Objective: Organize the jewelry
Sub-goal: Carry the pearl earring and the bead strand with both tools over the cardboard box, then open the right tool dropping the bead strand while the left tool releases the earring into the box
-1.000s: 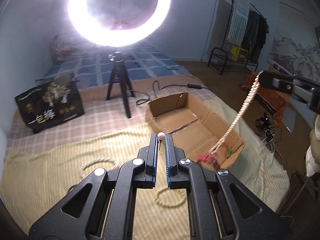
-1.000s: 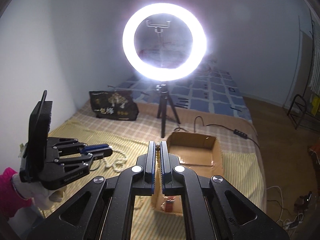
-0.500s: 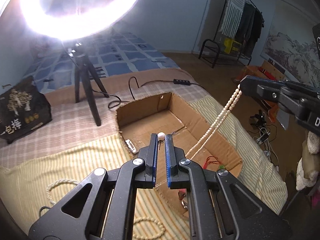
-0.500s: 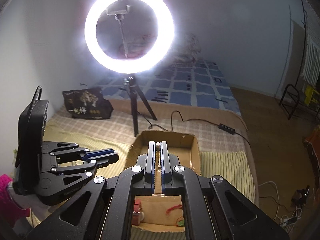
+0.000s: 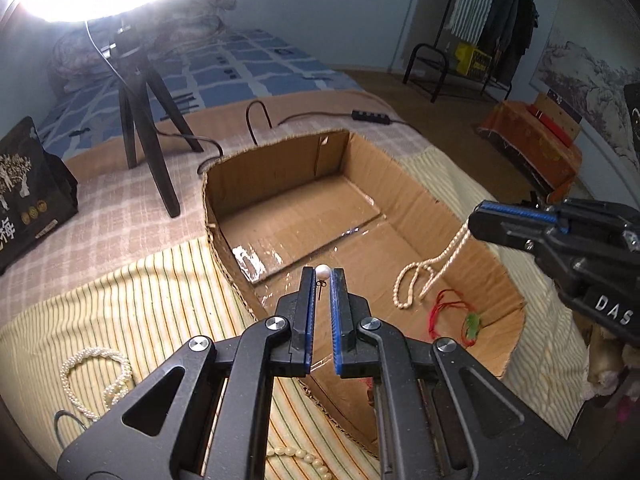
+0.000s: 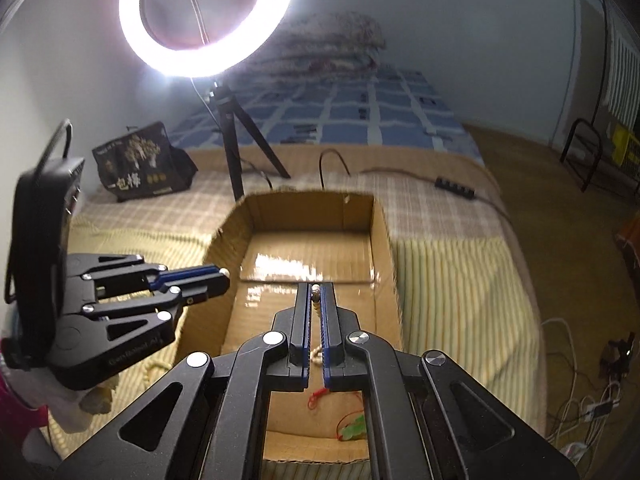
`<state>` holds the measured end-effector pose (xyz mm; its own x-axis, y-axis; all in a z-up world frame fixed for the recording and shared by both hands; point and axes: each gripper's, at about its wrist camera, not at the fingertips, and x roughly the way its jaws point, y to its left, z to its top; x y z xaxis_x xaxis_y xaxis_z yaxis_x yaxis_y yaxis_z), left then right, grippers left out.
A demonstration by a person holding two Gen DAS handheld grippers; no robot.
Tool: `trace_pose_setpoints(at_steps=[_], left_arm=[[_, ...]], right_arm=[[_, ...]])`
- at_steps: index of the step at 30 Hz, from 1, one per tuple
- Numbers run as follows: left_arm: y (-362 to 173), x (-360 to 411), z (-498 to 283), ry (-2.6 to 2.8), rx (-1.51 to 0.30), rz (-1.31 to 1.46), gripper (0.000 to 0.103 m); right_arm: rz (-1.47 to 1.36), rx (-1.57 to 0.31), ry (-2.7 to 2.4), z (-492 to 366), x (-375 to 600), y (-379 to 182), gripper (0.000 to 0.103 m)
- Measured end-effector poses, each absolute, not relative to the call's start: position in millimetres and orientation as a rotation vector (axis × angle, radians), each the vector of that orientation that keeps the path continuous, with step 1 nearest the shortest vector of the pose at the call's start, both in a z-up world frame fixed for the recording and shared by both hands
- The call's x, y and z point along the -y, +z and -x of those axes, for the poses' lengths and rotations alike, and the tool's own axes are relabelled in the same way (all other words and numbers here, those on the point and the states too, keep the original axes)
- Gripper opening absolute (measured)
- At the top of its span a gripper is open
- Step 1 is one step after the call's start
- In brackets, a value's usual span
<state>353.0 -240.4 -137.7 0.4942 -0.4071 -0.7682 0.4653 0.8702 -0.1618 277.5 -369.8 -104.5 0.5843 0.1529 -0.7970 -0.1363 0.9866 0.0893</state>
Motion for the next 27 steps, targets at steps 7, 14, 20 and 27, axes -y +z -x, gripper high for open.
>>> trace_pose_setpoints(at_steps=[7,14,20,27], left_arm=[[-145.2,239.1,-354.6,-0.518,-0.94,-0.066,0.005],[-141.9,239.8,-353.2,-0.517,-0.939,-0.059,0.005],[-139.2,237.2,-350.6,-0.513,-0.946,-0.055,0.021],[-124.1,225.3,-340.8,-0.503,-0.914,-0.053,0.027]], right_arm=[[-0.038,-0.978,0.166,-272.6,372.8,-126.2,0.003],[-0.023,-0.988,0.156,-268.6,372.2,-127.5,0.003],[-0.021,-0.98,0.143,-264.7,369.9,-123.8,0.042],[-0.01,-0.968,0.138,-257.1,364.5,-111.9,0.043]])
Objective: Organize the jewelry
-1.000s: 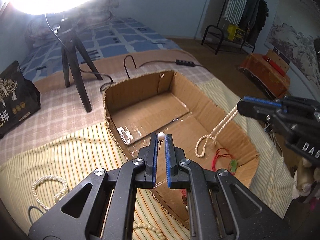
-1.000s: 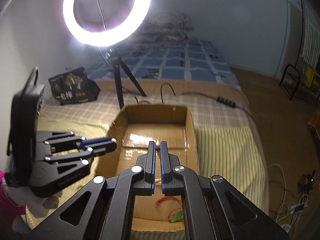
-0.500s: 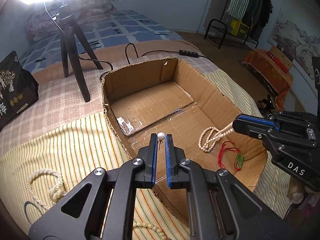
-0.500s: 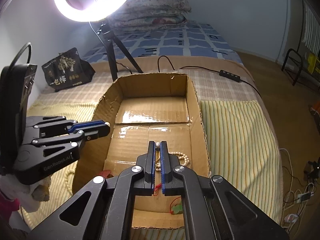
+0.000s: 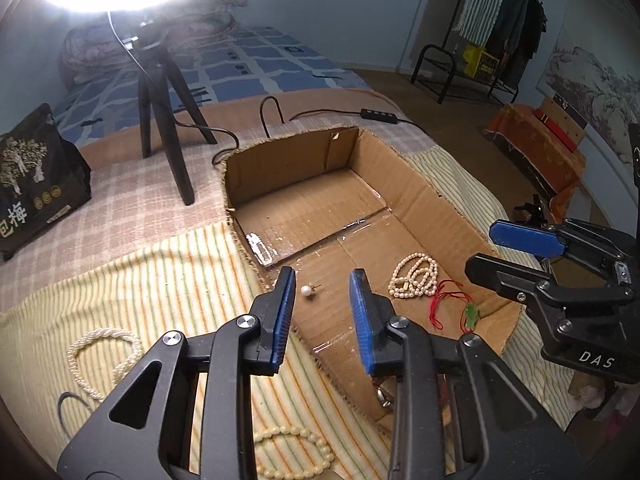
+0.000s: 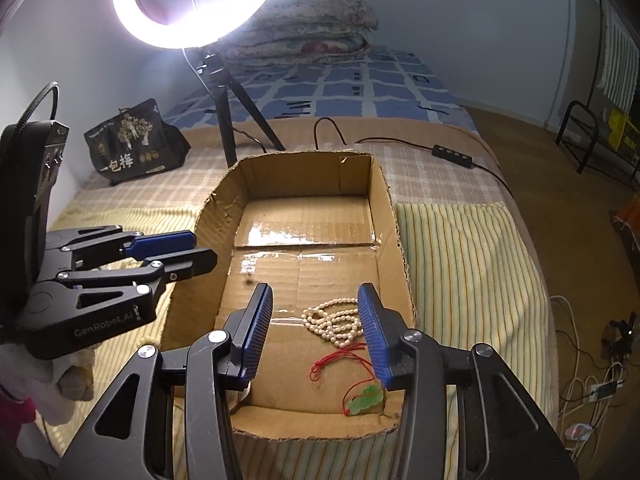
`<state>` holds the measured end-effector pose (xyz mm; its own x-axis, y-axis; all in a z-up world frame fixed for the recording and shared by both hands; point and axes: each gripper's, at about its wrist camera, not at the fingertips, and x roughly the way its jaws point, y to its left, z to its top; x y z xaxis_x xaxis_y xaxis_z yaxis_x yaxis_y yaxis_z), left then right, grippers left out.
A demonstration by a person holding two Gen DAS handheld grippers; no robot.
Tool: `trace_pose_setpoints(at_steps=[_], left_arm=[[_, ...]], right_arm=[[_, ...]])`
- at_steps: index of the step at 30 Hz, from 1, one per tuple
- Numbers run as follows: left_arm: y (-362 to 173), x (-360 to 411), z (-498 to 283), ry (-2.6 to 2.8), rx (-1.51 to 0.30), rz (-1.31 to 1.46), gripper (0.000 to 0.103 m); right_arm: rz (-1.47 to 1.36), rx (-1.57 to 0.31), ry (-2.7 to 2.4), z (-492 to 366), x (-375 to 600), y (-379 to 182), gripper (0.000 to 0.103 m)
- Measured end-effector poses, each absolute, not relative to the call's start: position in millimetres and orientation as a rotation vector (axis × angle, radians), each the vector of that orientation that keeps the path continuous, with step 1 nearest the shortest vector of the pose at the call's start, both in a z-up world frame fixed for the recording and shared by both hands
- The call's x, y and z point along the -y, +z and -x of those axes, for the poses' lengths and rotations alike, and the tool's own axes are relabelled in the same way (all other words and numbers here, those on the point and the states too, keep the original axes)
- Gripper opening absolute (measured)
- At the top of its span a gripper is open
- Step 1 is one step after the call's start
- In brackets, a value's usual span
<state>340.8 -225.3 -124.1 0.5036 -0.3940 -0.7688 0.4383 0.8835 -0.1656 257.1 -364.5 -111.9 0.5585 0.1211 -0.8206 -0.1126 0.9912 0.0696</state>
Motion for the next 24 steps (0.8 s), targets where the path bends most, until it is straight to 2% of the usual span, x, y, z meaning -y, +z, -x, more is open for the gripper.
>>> trace_pose_setpoints(at_steps=[6,9,13,15,16,17,19,20,22,24], left_arm=[[-108.3,210.2,-330.0,-0.485,-0.886,-0.047,0.027],[-99.3,199.5,-322.1,-0.475,-0.87,-0.037,0.027],[-87.4,183.1,-308.6,-0.464,-0.844,-0.047,0.027],[-82.6,173.7,-301.4,-0.457,-0.833,-0.063,0.027],[-80.6,168.4,-297.7,-0.45,-0.828,-0.073,0.027],[-78.9,162.6,-294.6,-0.443,-0.824,-0.08,0.027],[-76.0,149.3,-288.1,-0.43,-0.816,-0.088,0.028],[-74.7,138.0,-283.4,-0.417,-0.811,-0.082,0.029],[-74.6,119.2,-275.9,-0.401,-0.809,-0.061,0.045],[-76.0,101.2,-269.2,-0.383,-0.808,-0.057,0.047]], right_arm=[[0.002,-0.955,0.143,-247.7,355.4,-100.1,0.043],[0.011,-0.949,0.155,-242.3,348.2,-93.5,0.049],[0.023,-0.943,0.179,-234.3,335.9,-81.4,0.05],[0.026,-0.947,0.2,-229.8,329.7,-76.5,0.057],[0.033,-0.949,0.22,-226.2,324.0,-72.9,0.065],[0.045,-0.946,0.23,-222.7,319.4,-70.3,0.069],[0.078,-0.941,0.227,-216.5,310.0,-65.8,0.07],[0.094,-0.94,0.227,-213.9,305.7,-64.3,0.07],[0.121,-0.942,0.242,-208.5,294.7,-61.3,0.07],[0.135,-0.944,0.259,-205.1,287.4,-59.7,0.07]])
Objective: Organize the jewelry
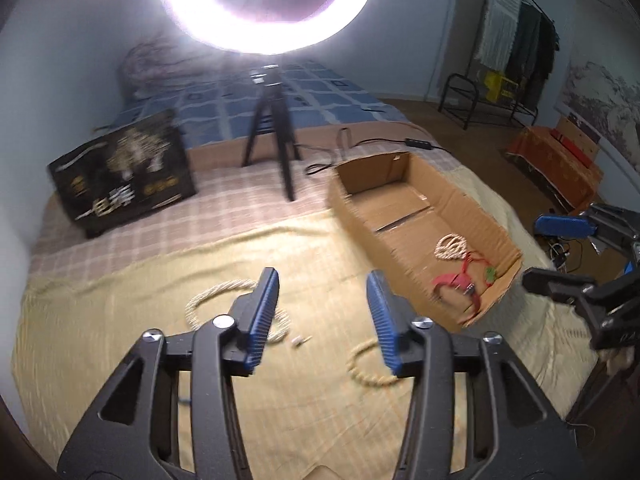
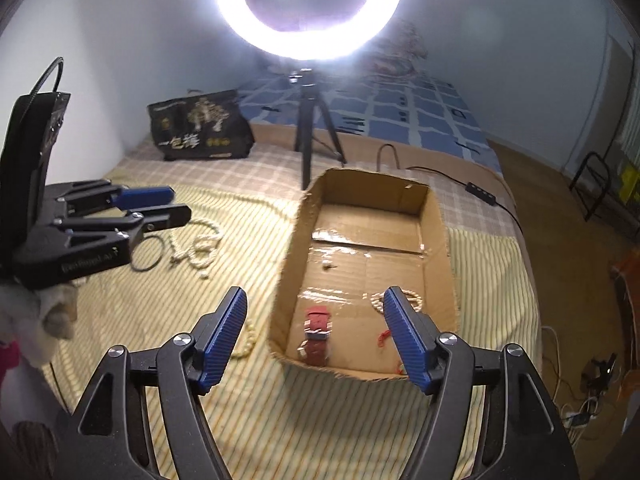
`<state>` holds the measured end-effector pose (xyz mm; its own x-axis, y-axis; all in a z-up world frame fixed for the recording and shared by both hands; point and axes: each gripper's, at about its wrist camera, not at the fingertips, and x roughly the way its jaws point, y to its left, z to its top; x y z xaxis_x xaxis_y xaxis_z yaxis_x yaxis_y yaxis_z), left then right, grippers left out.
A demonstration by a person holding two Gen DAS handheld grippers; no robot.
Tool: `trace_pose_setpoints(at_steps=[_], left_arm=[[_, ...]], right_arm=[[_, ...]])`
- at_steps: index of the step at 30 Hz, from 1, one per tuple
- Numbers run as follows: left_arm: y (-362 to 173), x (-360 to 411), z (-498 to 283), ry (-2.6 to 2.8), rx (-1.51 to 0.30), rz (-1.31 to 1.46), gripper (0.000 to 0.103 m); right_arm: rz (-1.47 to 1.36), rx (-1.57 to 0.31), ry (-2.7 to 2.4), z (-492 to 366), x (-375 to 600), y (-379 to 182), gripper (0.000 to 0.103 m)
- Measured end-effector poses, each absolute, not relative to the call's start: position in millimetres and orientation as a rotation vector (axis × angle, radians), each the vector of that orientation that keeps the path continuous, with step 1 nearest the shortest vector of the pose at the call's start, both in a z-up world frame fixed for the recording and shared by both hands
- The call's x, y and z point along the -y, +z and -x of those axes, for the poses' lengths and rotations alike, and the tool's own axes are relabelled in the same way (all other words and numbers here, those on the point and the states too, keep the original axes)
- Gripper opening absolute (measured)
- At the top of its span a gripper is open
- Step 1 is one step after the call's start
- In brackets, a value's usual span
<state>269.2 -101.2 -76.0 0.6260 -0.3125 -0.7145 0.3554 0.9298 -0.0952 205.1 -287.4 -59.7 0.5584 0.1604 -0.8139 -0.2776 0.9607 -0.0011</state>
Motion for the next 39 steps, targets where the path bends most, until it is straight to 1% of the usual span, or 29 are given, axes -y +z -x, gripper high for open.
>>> trace_pose_setpoints(at_steps=[9,19,24,31,39], left_arm=[[-91.4,13.2,-244.7,-0.268,-0.836,-0.026,0.047],[-128.9,-48.4,-245.9,-0.203,-0.912,0.064,0.047],[-146.1,-57.5,-254.7,-0.207,-0.95,0.101,0.047],[-171.5,-54.8,-273.6,-0.214,-1.001,0.132,0.047],[-180.0,-33.7,-274.4,-0.244,-0.983,0.03,0.047]], right_arm=[[0.2,-0.962,0.333,-195.9,244.4,-65.5,0.071],[0.232,-0.974,0.397,-198.3,201.9,-93.7,0.071],[0.235,-0.97,0.417,-203.2,189.3,-110.1,0.071],[0.254,-1.024,0.458,-215.6,169.9,-141.1,0.071],[0.232,-1.072,0.457,-233.5,160.7,-169.5,0.071]])
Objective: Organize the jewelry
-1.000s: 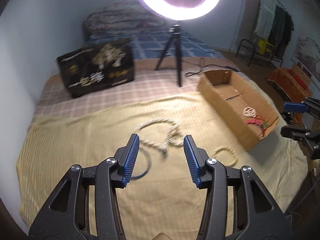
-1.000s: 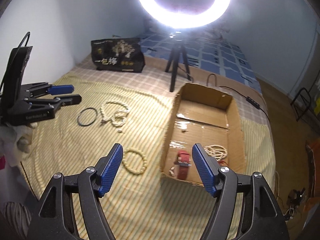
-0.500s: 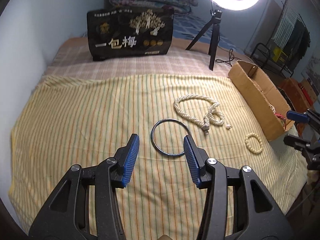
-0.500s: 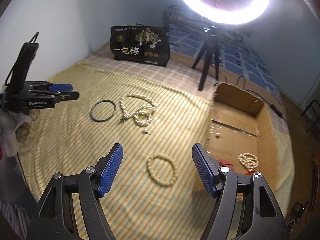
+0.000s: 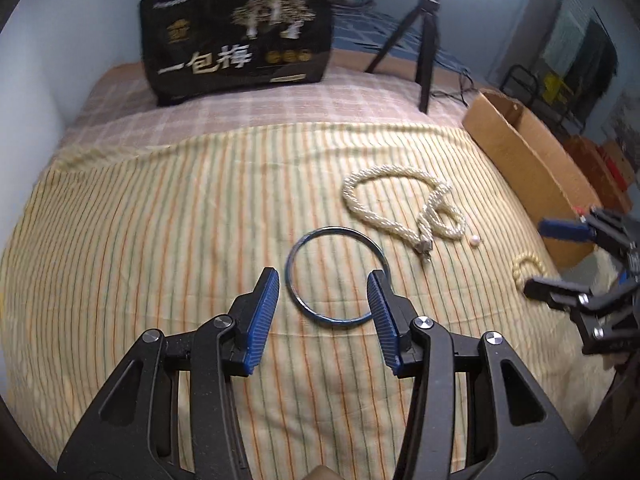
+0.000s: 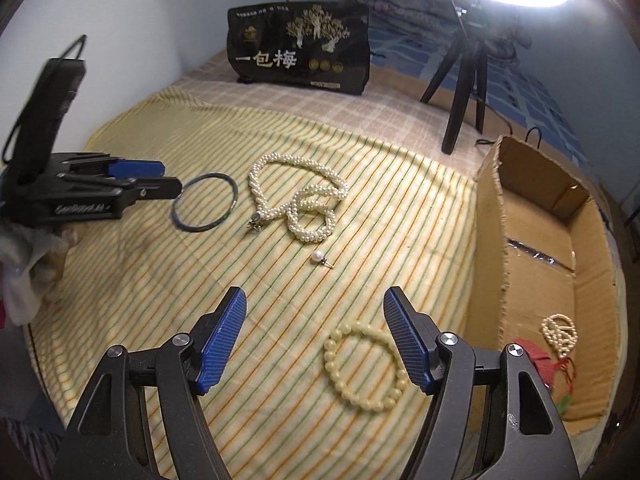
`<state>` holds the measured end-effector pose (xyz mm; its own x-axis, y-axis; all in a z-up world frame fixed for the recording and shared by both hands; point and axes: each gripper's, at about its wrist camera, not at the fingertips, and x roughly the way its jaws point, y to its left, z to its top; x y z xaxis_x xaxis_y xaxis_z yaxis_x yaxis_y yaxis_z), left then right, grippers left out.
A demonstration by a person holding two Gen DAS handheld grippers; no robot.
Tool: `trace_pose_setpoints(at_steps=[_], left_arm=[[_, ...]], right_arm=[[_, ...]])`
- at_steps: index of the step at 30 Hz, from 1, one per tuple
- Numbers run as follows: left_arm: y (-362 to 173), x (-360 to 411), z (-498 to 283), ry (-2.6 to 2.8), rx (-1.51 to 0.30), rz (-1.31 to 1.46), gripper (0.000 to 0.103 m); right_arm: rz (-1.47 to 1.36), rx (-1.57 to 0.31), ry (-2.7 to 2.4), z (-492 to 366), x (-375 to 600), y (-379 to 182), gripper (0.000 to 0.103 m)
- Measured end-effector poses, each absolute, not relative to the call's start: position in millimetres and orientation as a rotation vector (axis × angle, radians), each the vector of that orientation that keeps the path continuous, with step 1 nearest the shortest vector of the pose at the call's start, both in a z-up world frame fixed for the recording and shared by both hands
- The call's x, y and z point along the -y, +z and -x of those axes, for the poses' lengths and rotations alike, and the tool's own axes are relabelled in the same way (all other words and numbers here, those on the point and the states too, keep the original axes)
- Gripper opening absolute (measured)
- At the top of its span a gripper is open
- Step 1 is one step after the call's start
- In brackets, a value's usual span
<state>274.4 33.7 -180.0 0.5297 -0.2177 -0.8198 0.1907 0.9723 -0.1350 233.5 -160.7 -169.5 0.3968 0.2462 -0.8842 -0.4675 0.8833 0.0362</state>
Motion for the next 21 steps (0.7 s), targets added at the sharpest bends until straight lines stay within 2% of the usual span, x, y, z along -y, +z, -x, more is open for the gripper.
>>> trace_pose_setpoints(at_steps=[2,4,9,21], left_arm=[[-180.6,-29.6,-273.5,-0.246,-0.973,0.015,0.049],[-180.9,-28.8,-273.8,-0.238,-0.963,0.024,0.061],[-180.1,-20.3,-272.7,-0.243,-0.955,0.0,0.079],[-199.5,-1.3,-285.1,-0.199,-0.977,-0.065,0.081]], right_arm=[[0.232,-1.078,0.455,-236.1,160.3,-175.5,0.071],[0.23,-1.082,0.45,-238.4,161.2,-179.7,0.071],[0.215,-1.091,0.442,-244.8,162.4,-185.1,0.071],[0.234,-1.098,0.466,-253.4,149.7,-194.1,0.071]])
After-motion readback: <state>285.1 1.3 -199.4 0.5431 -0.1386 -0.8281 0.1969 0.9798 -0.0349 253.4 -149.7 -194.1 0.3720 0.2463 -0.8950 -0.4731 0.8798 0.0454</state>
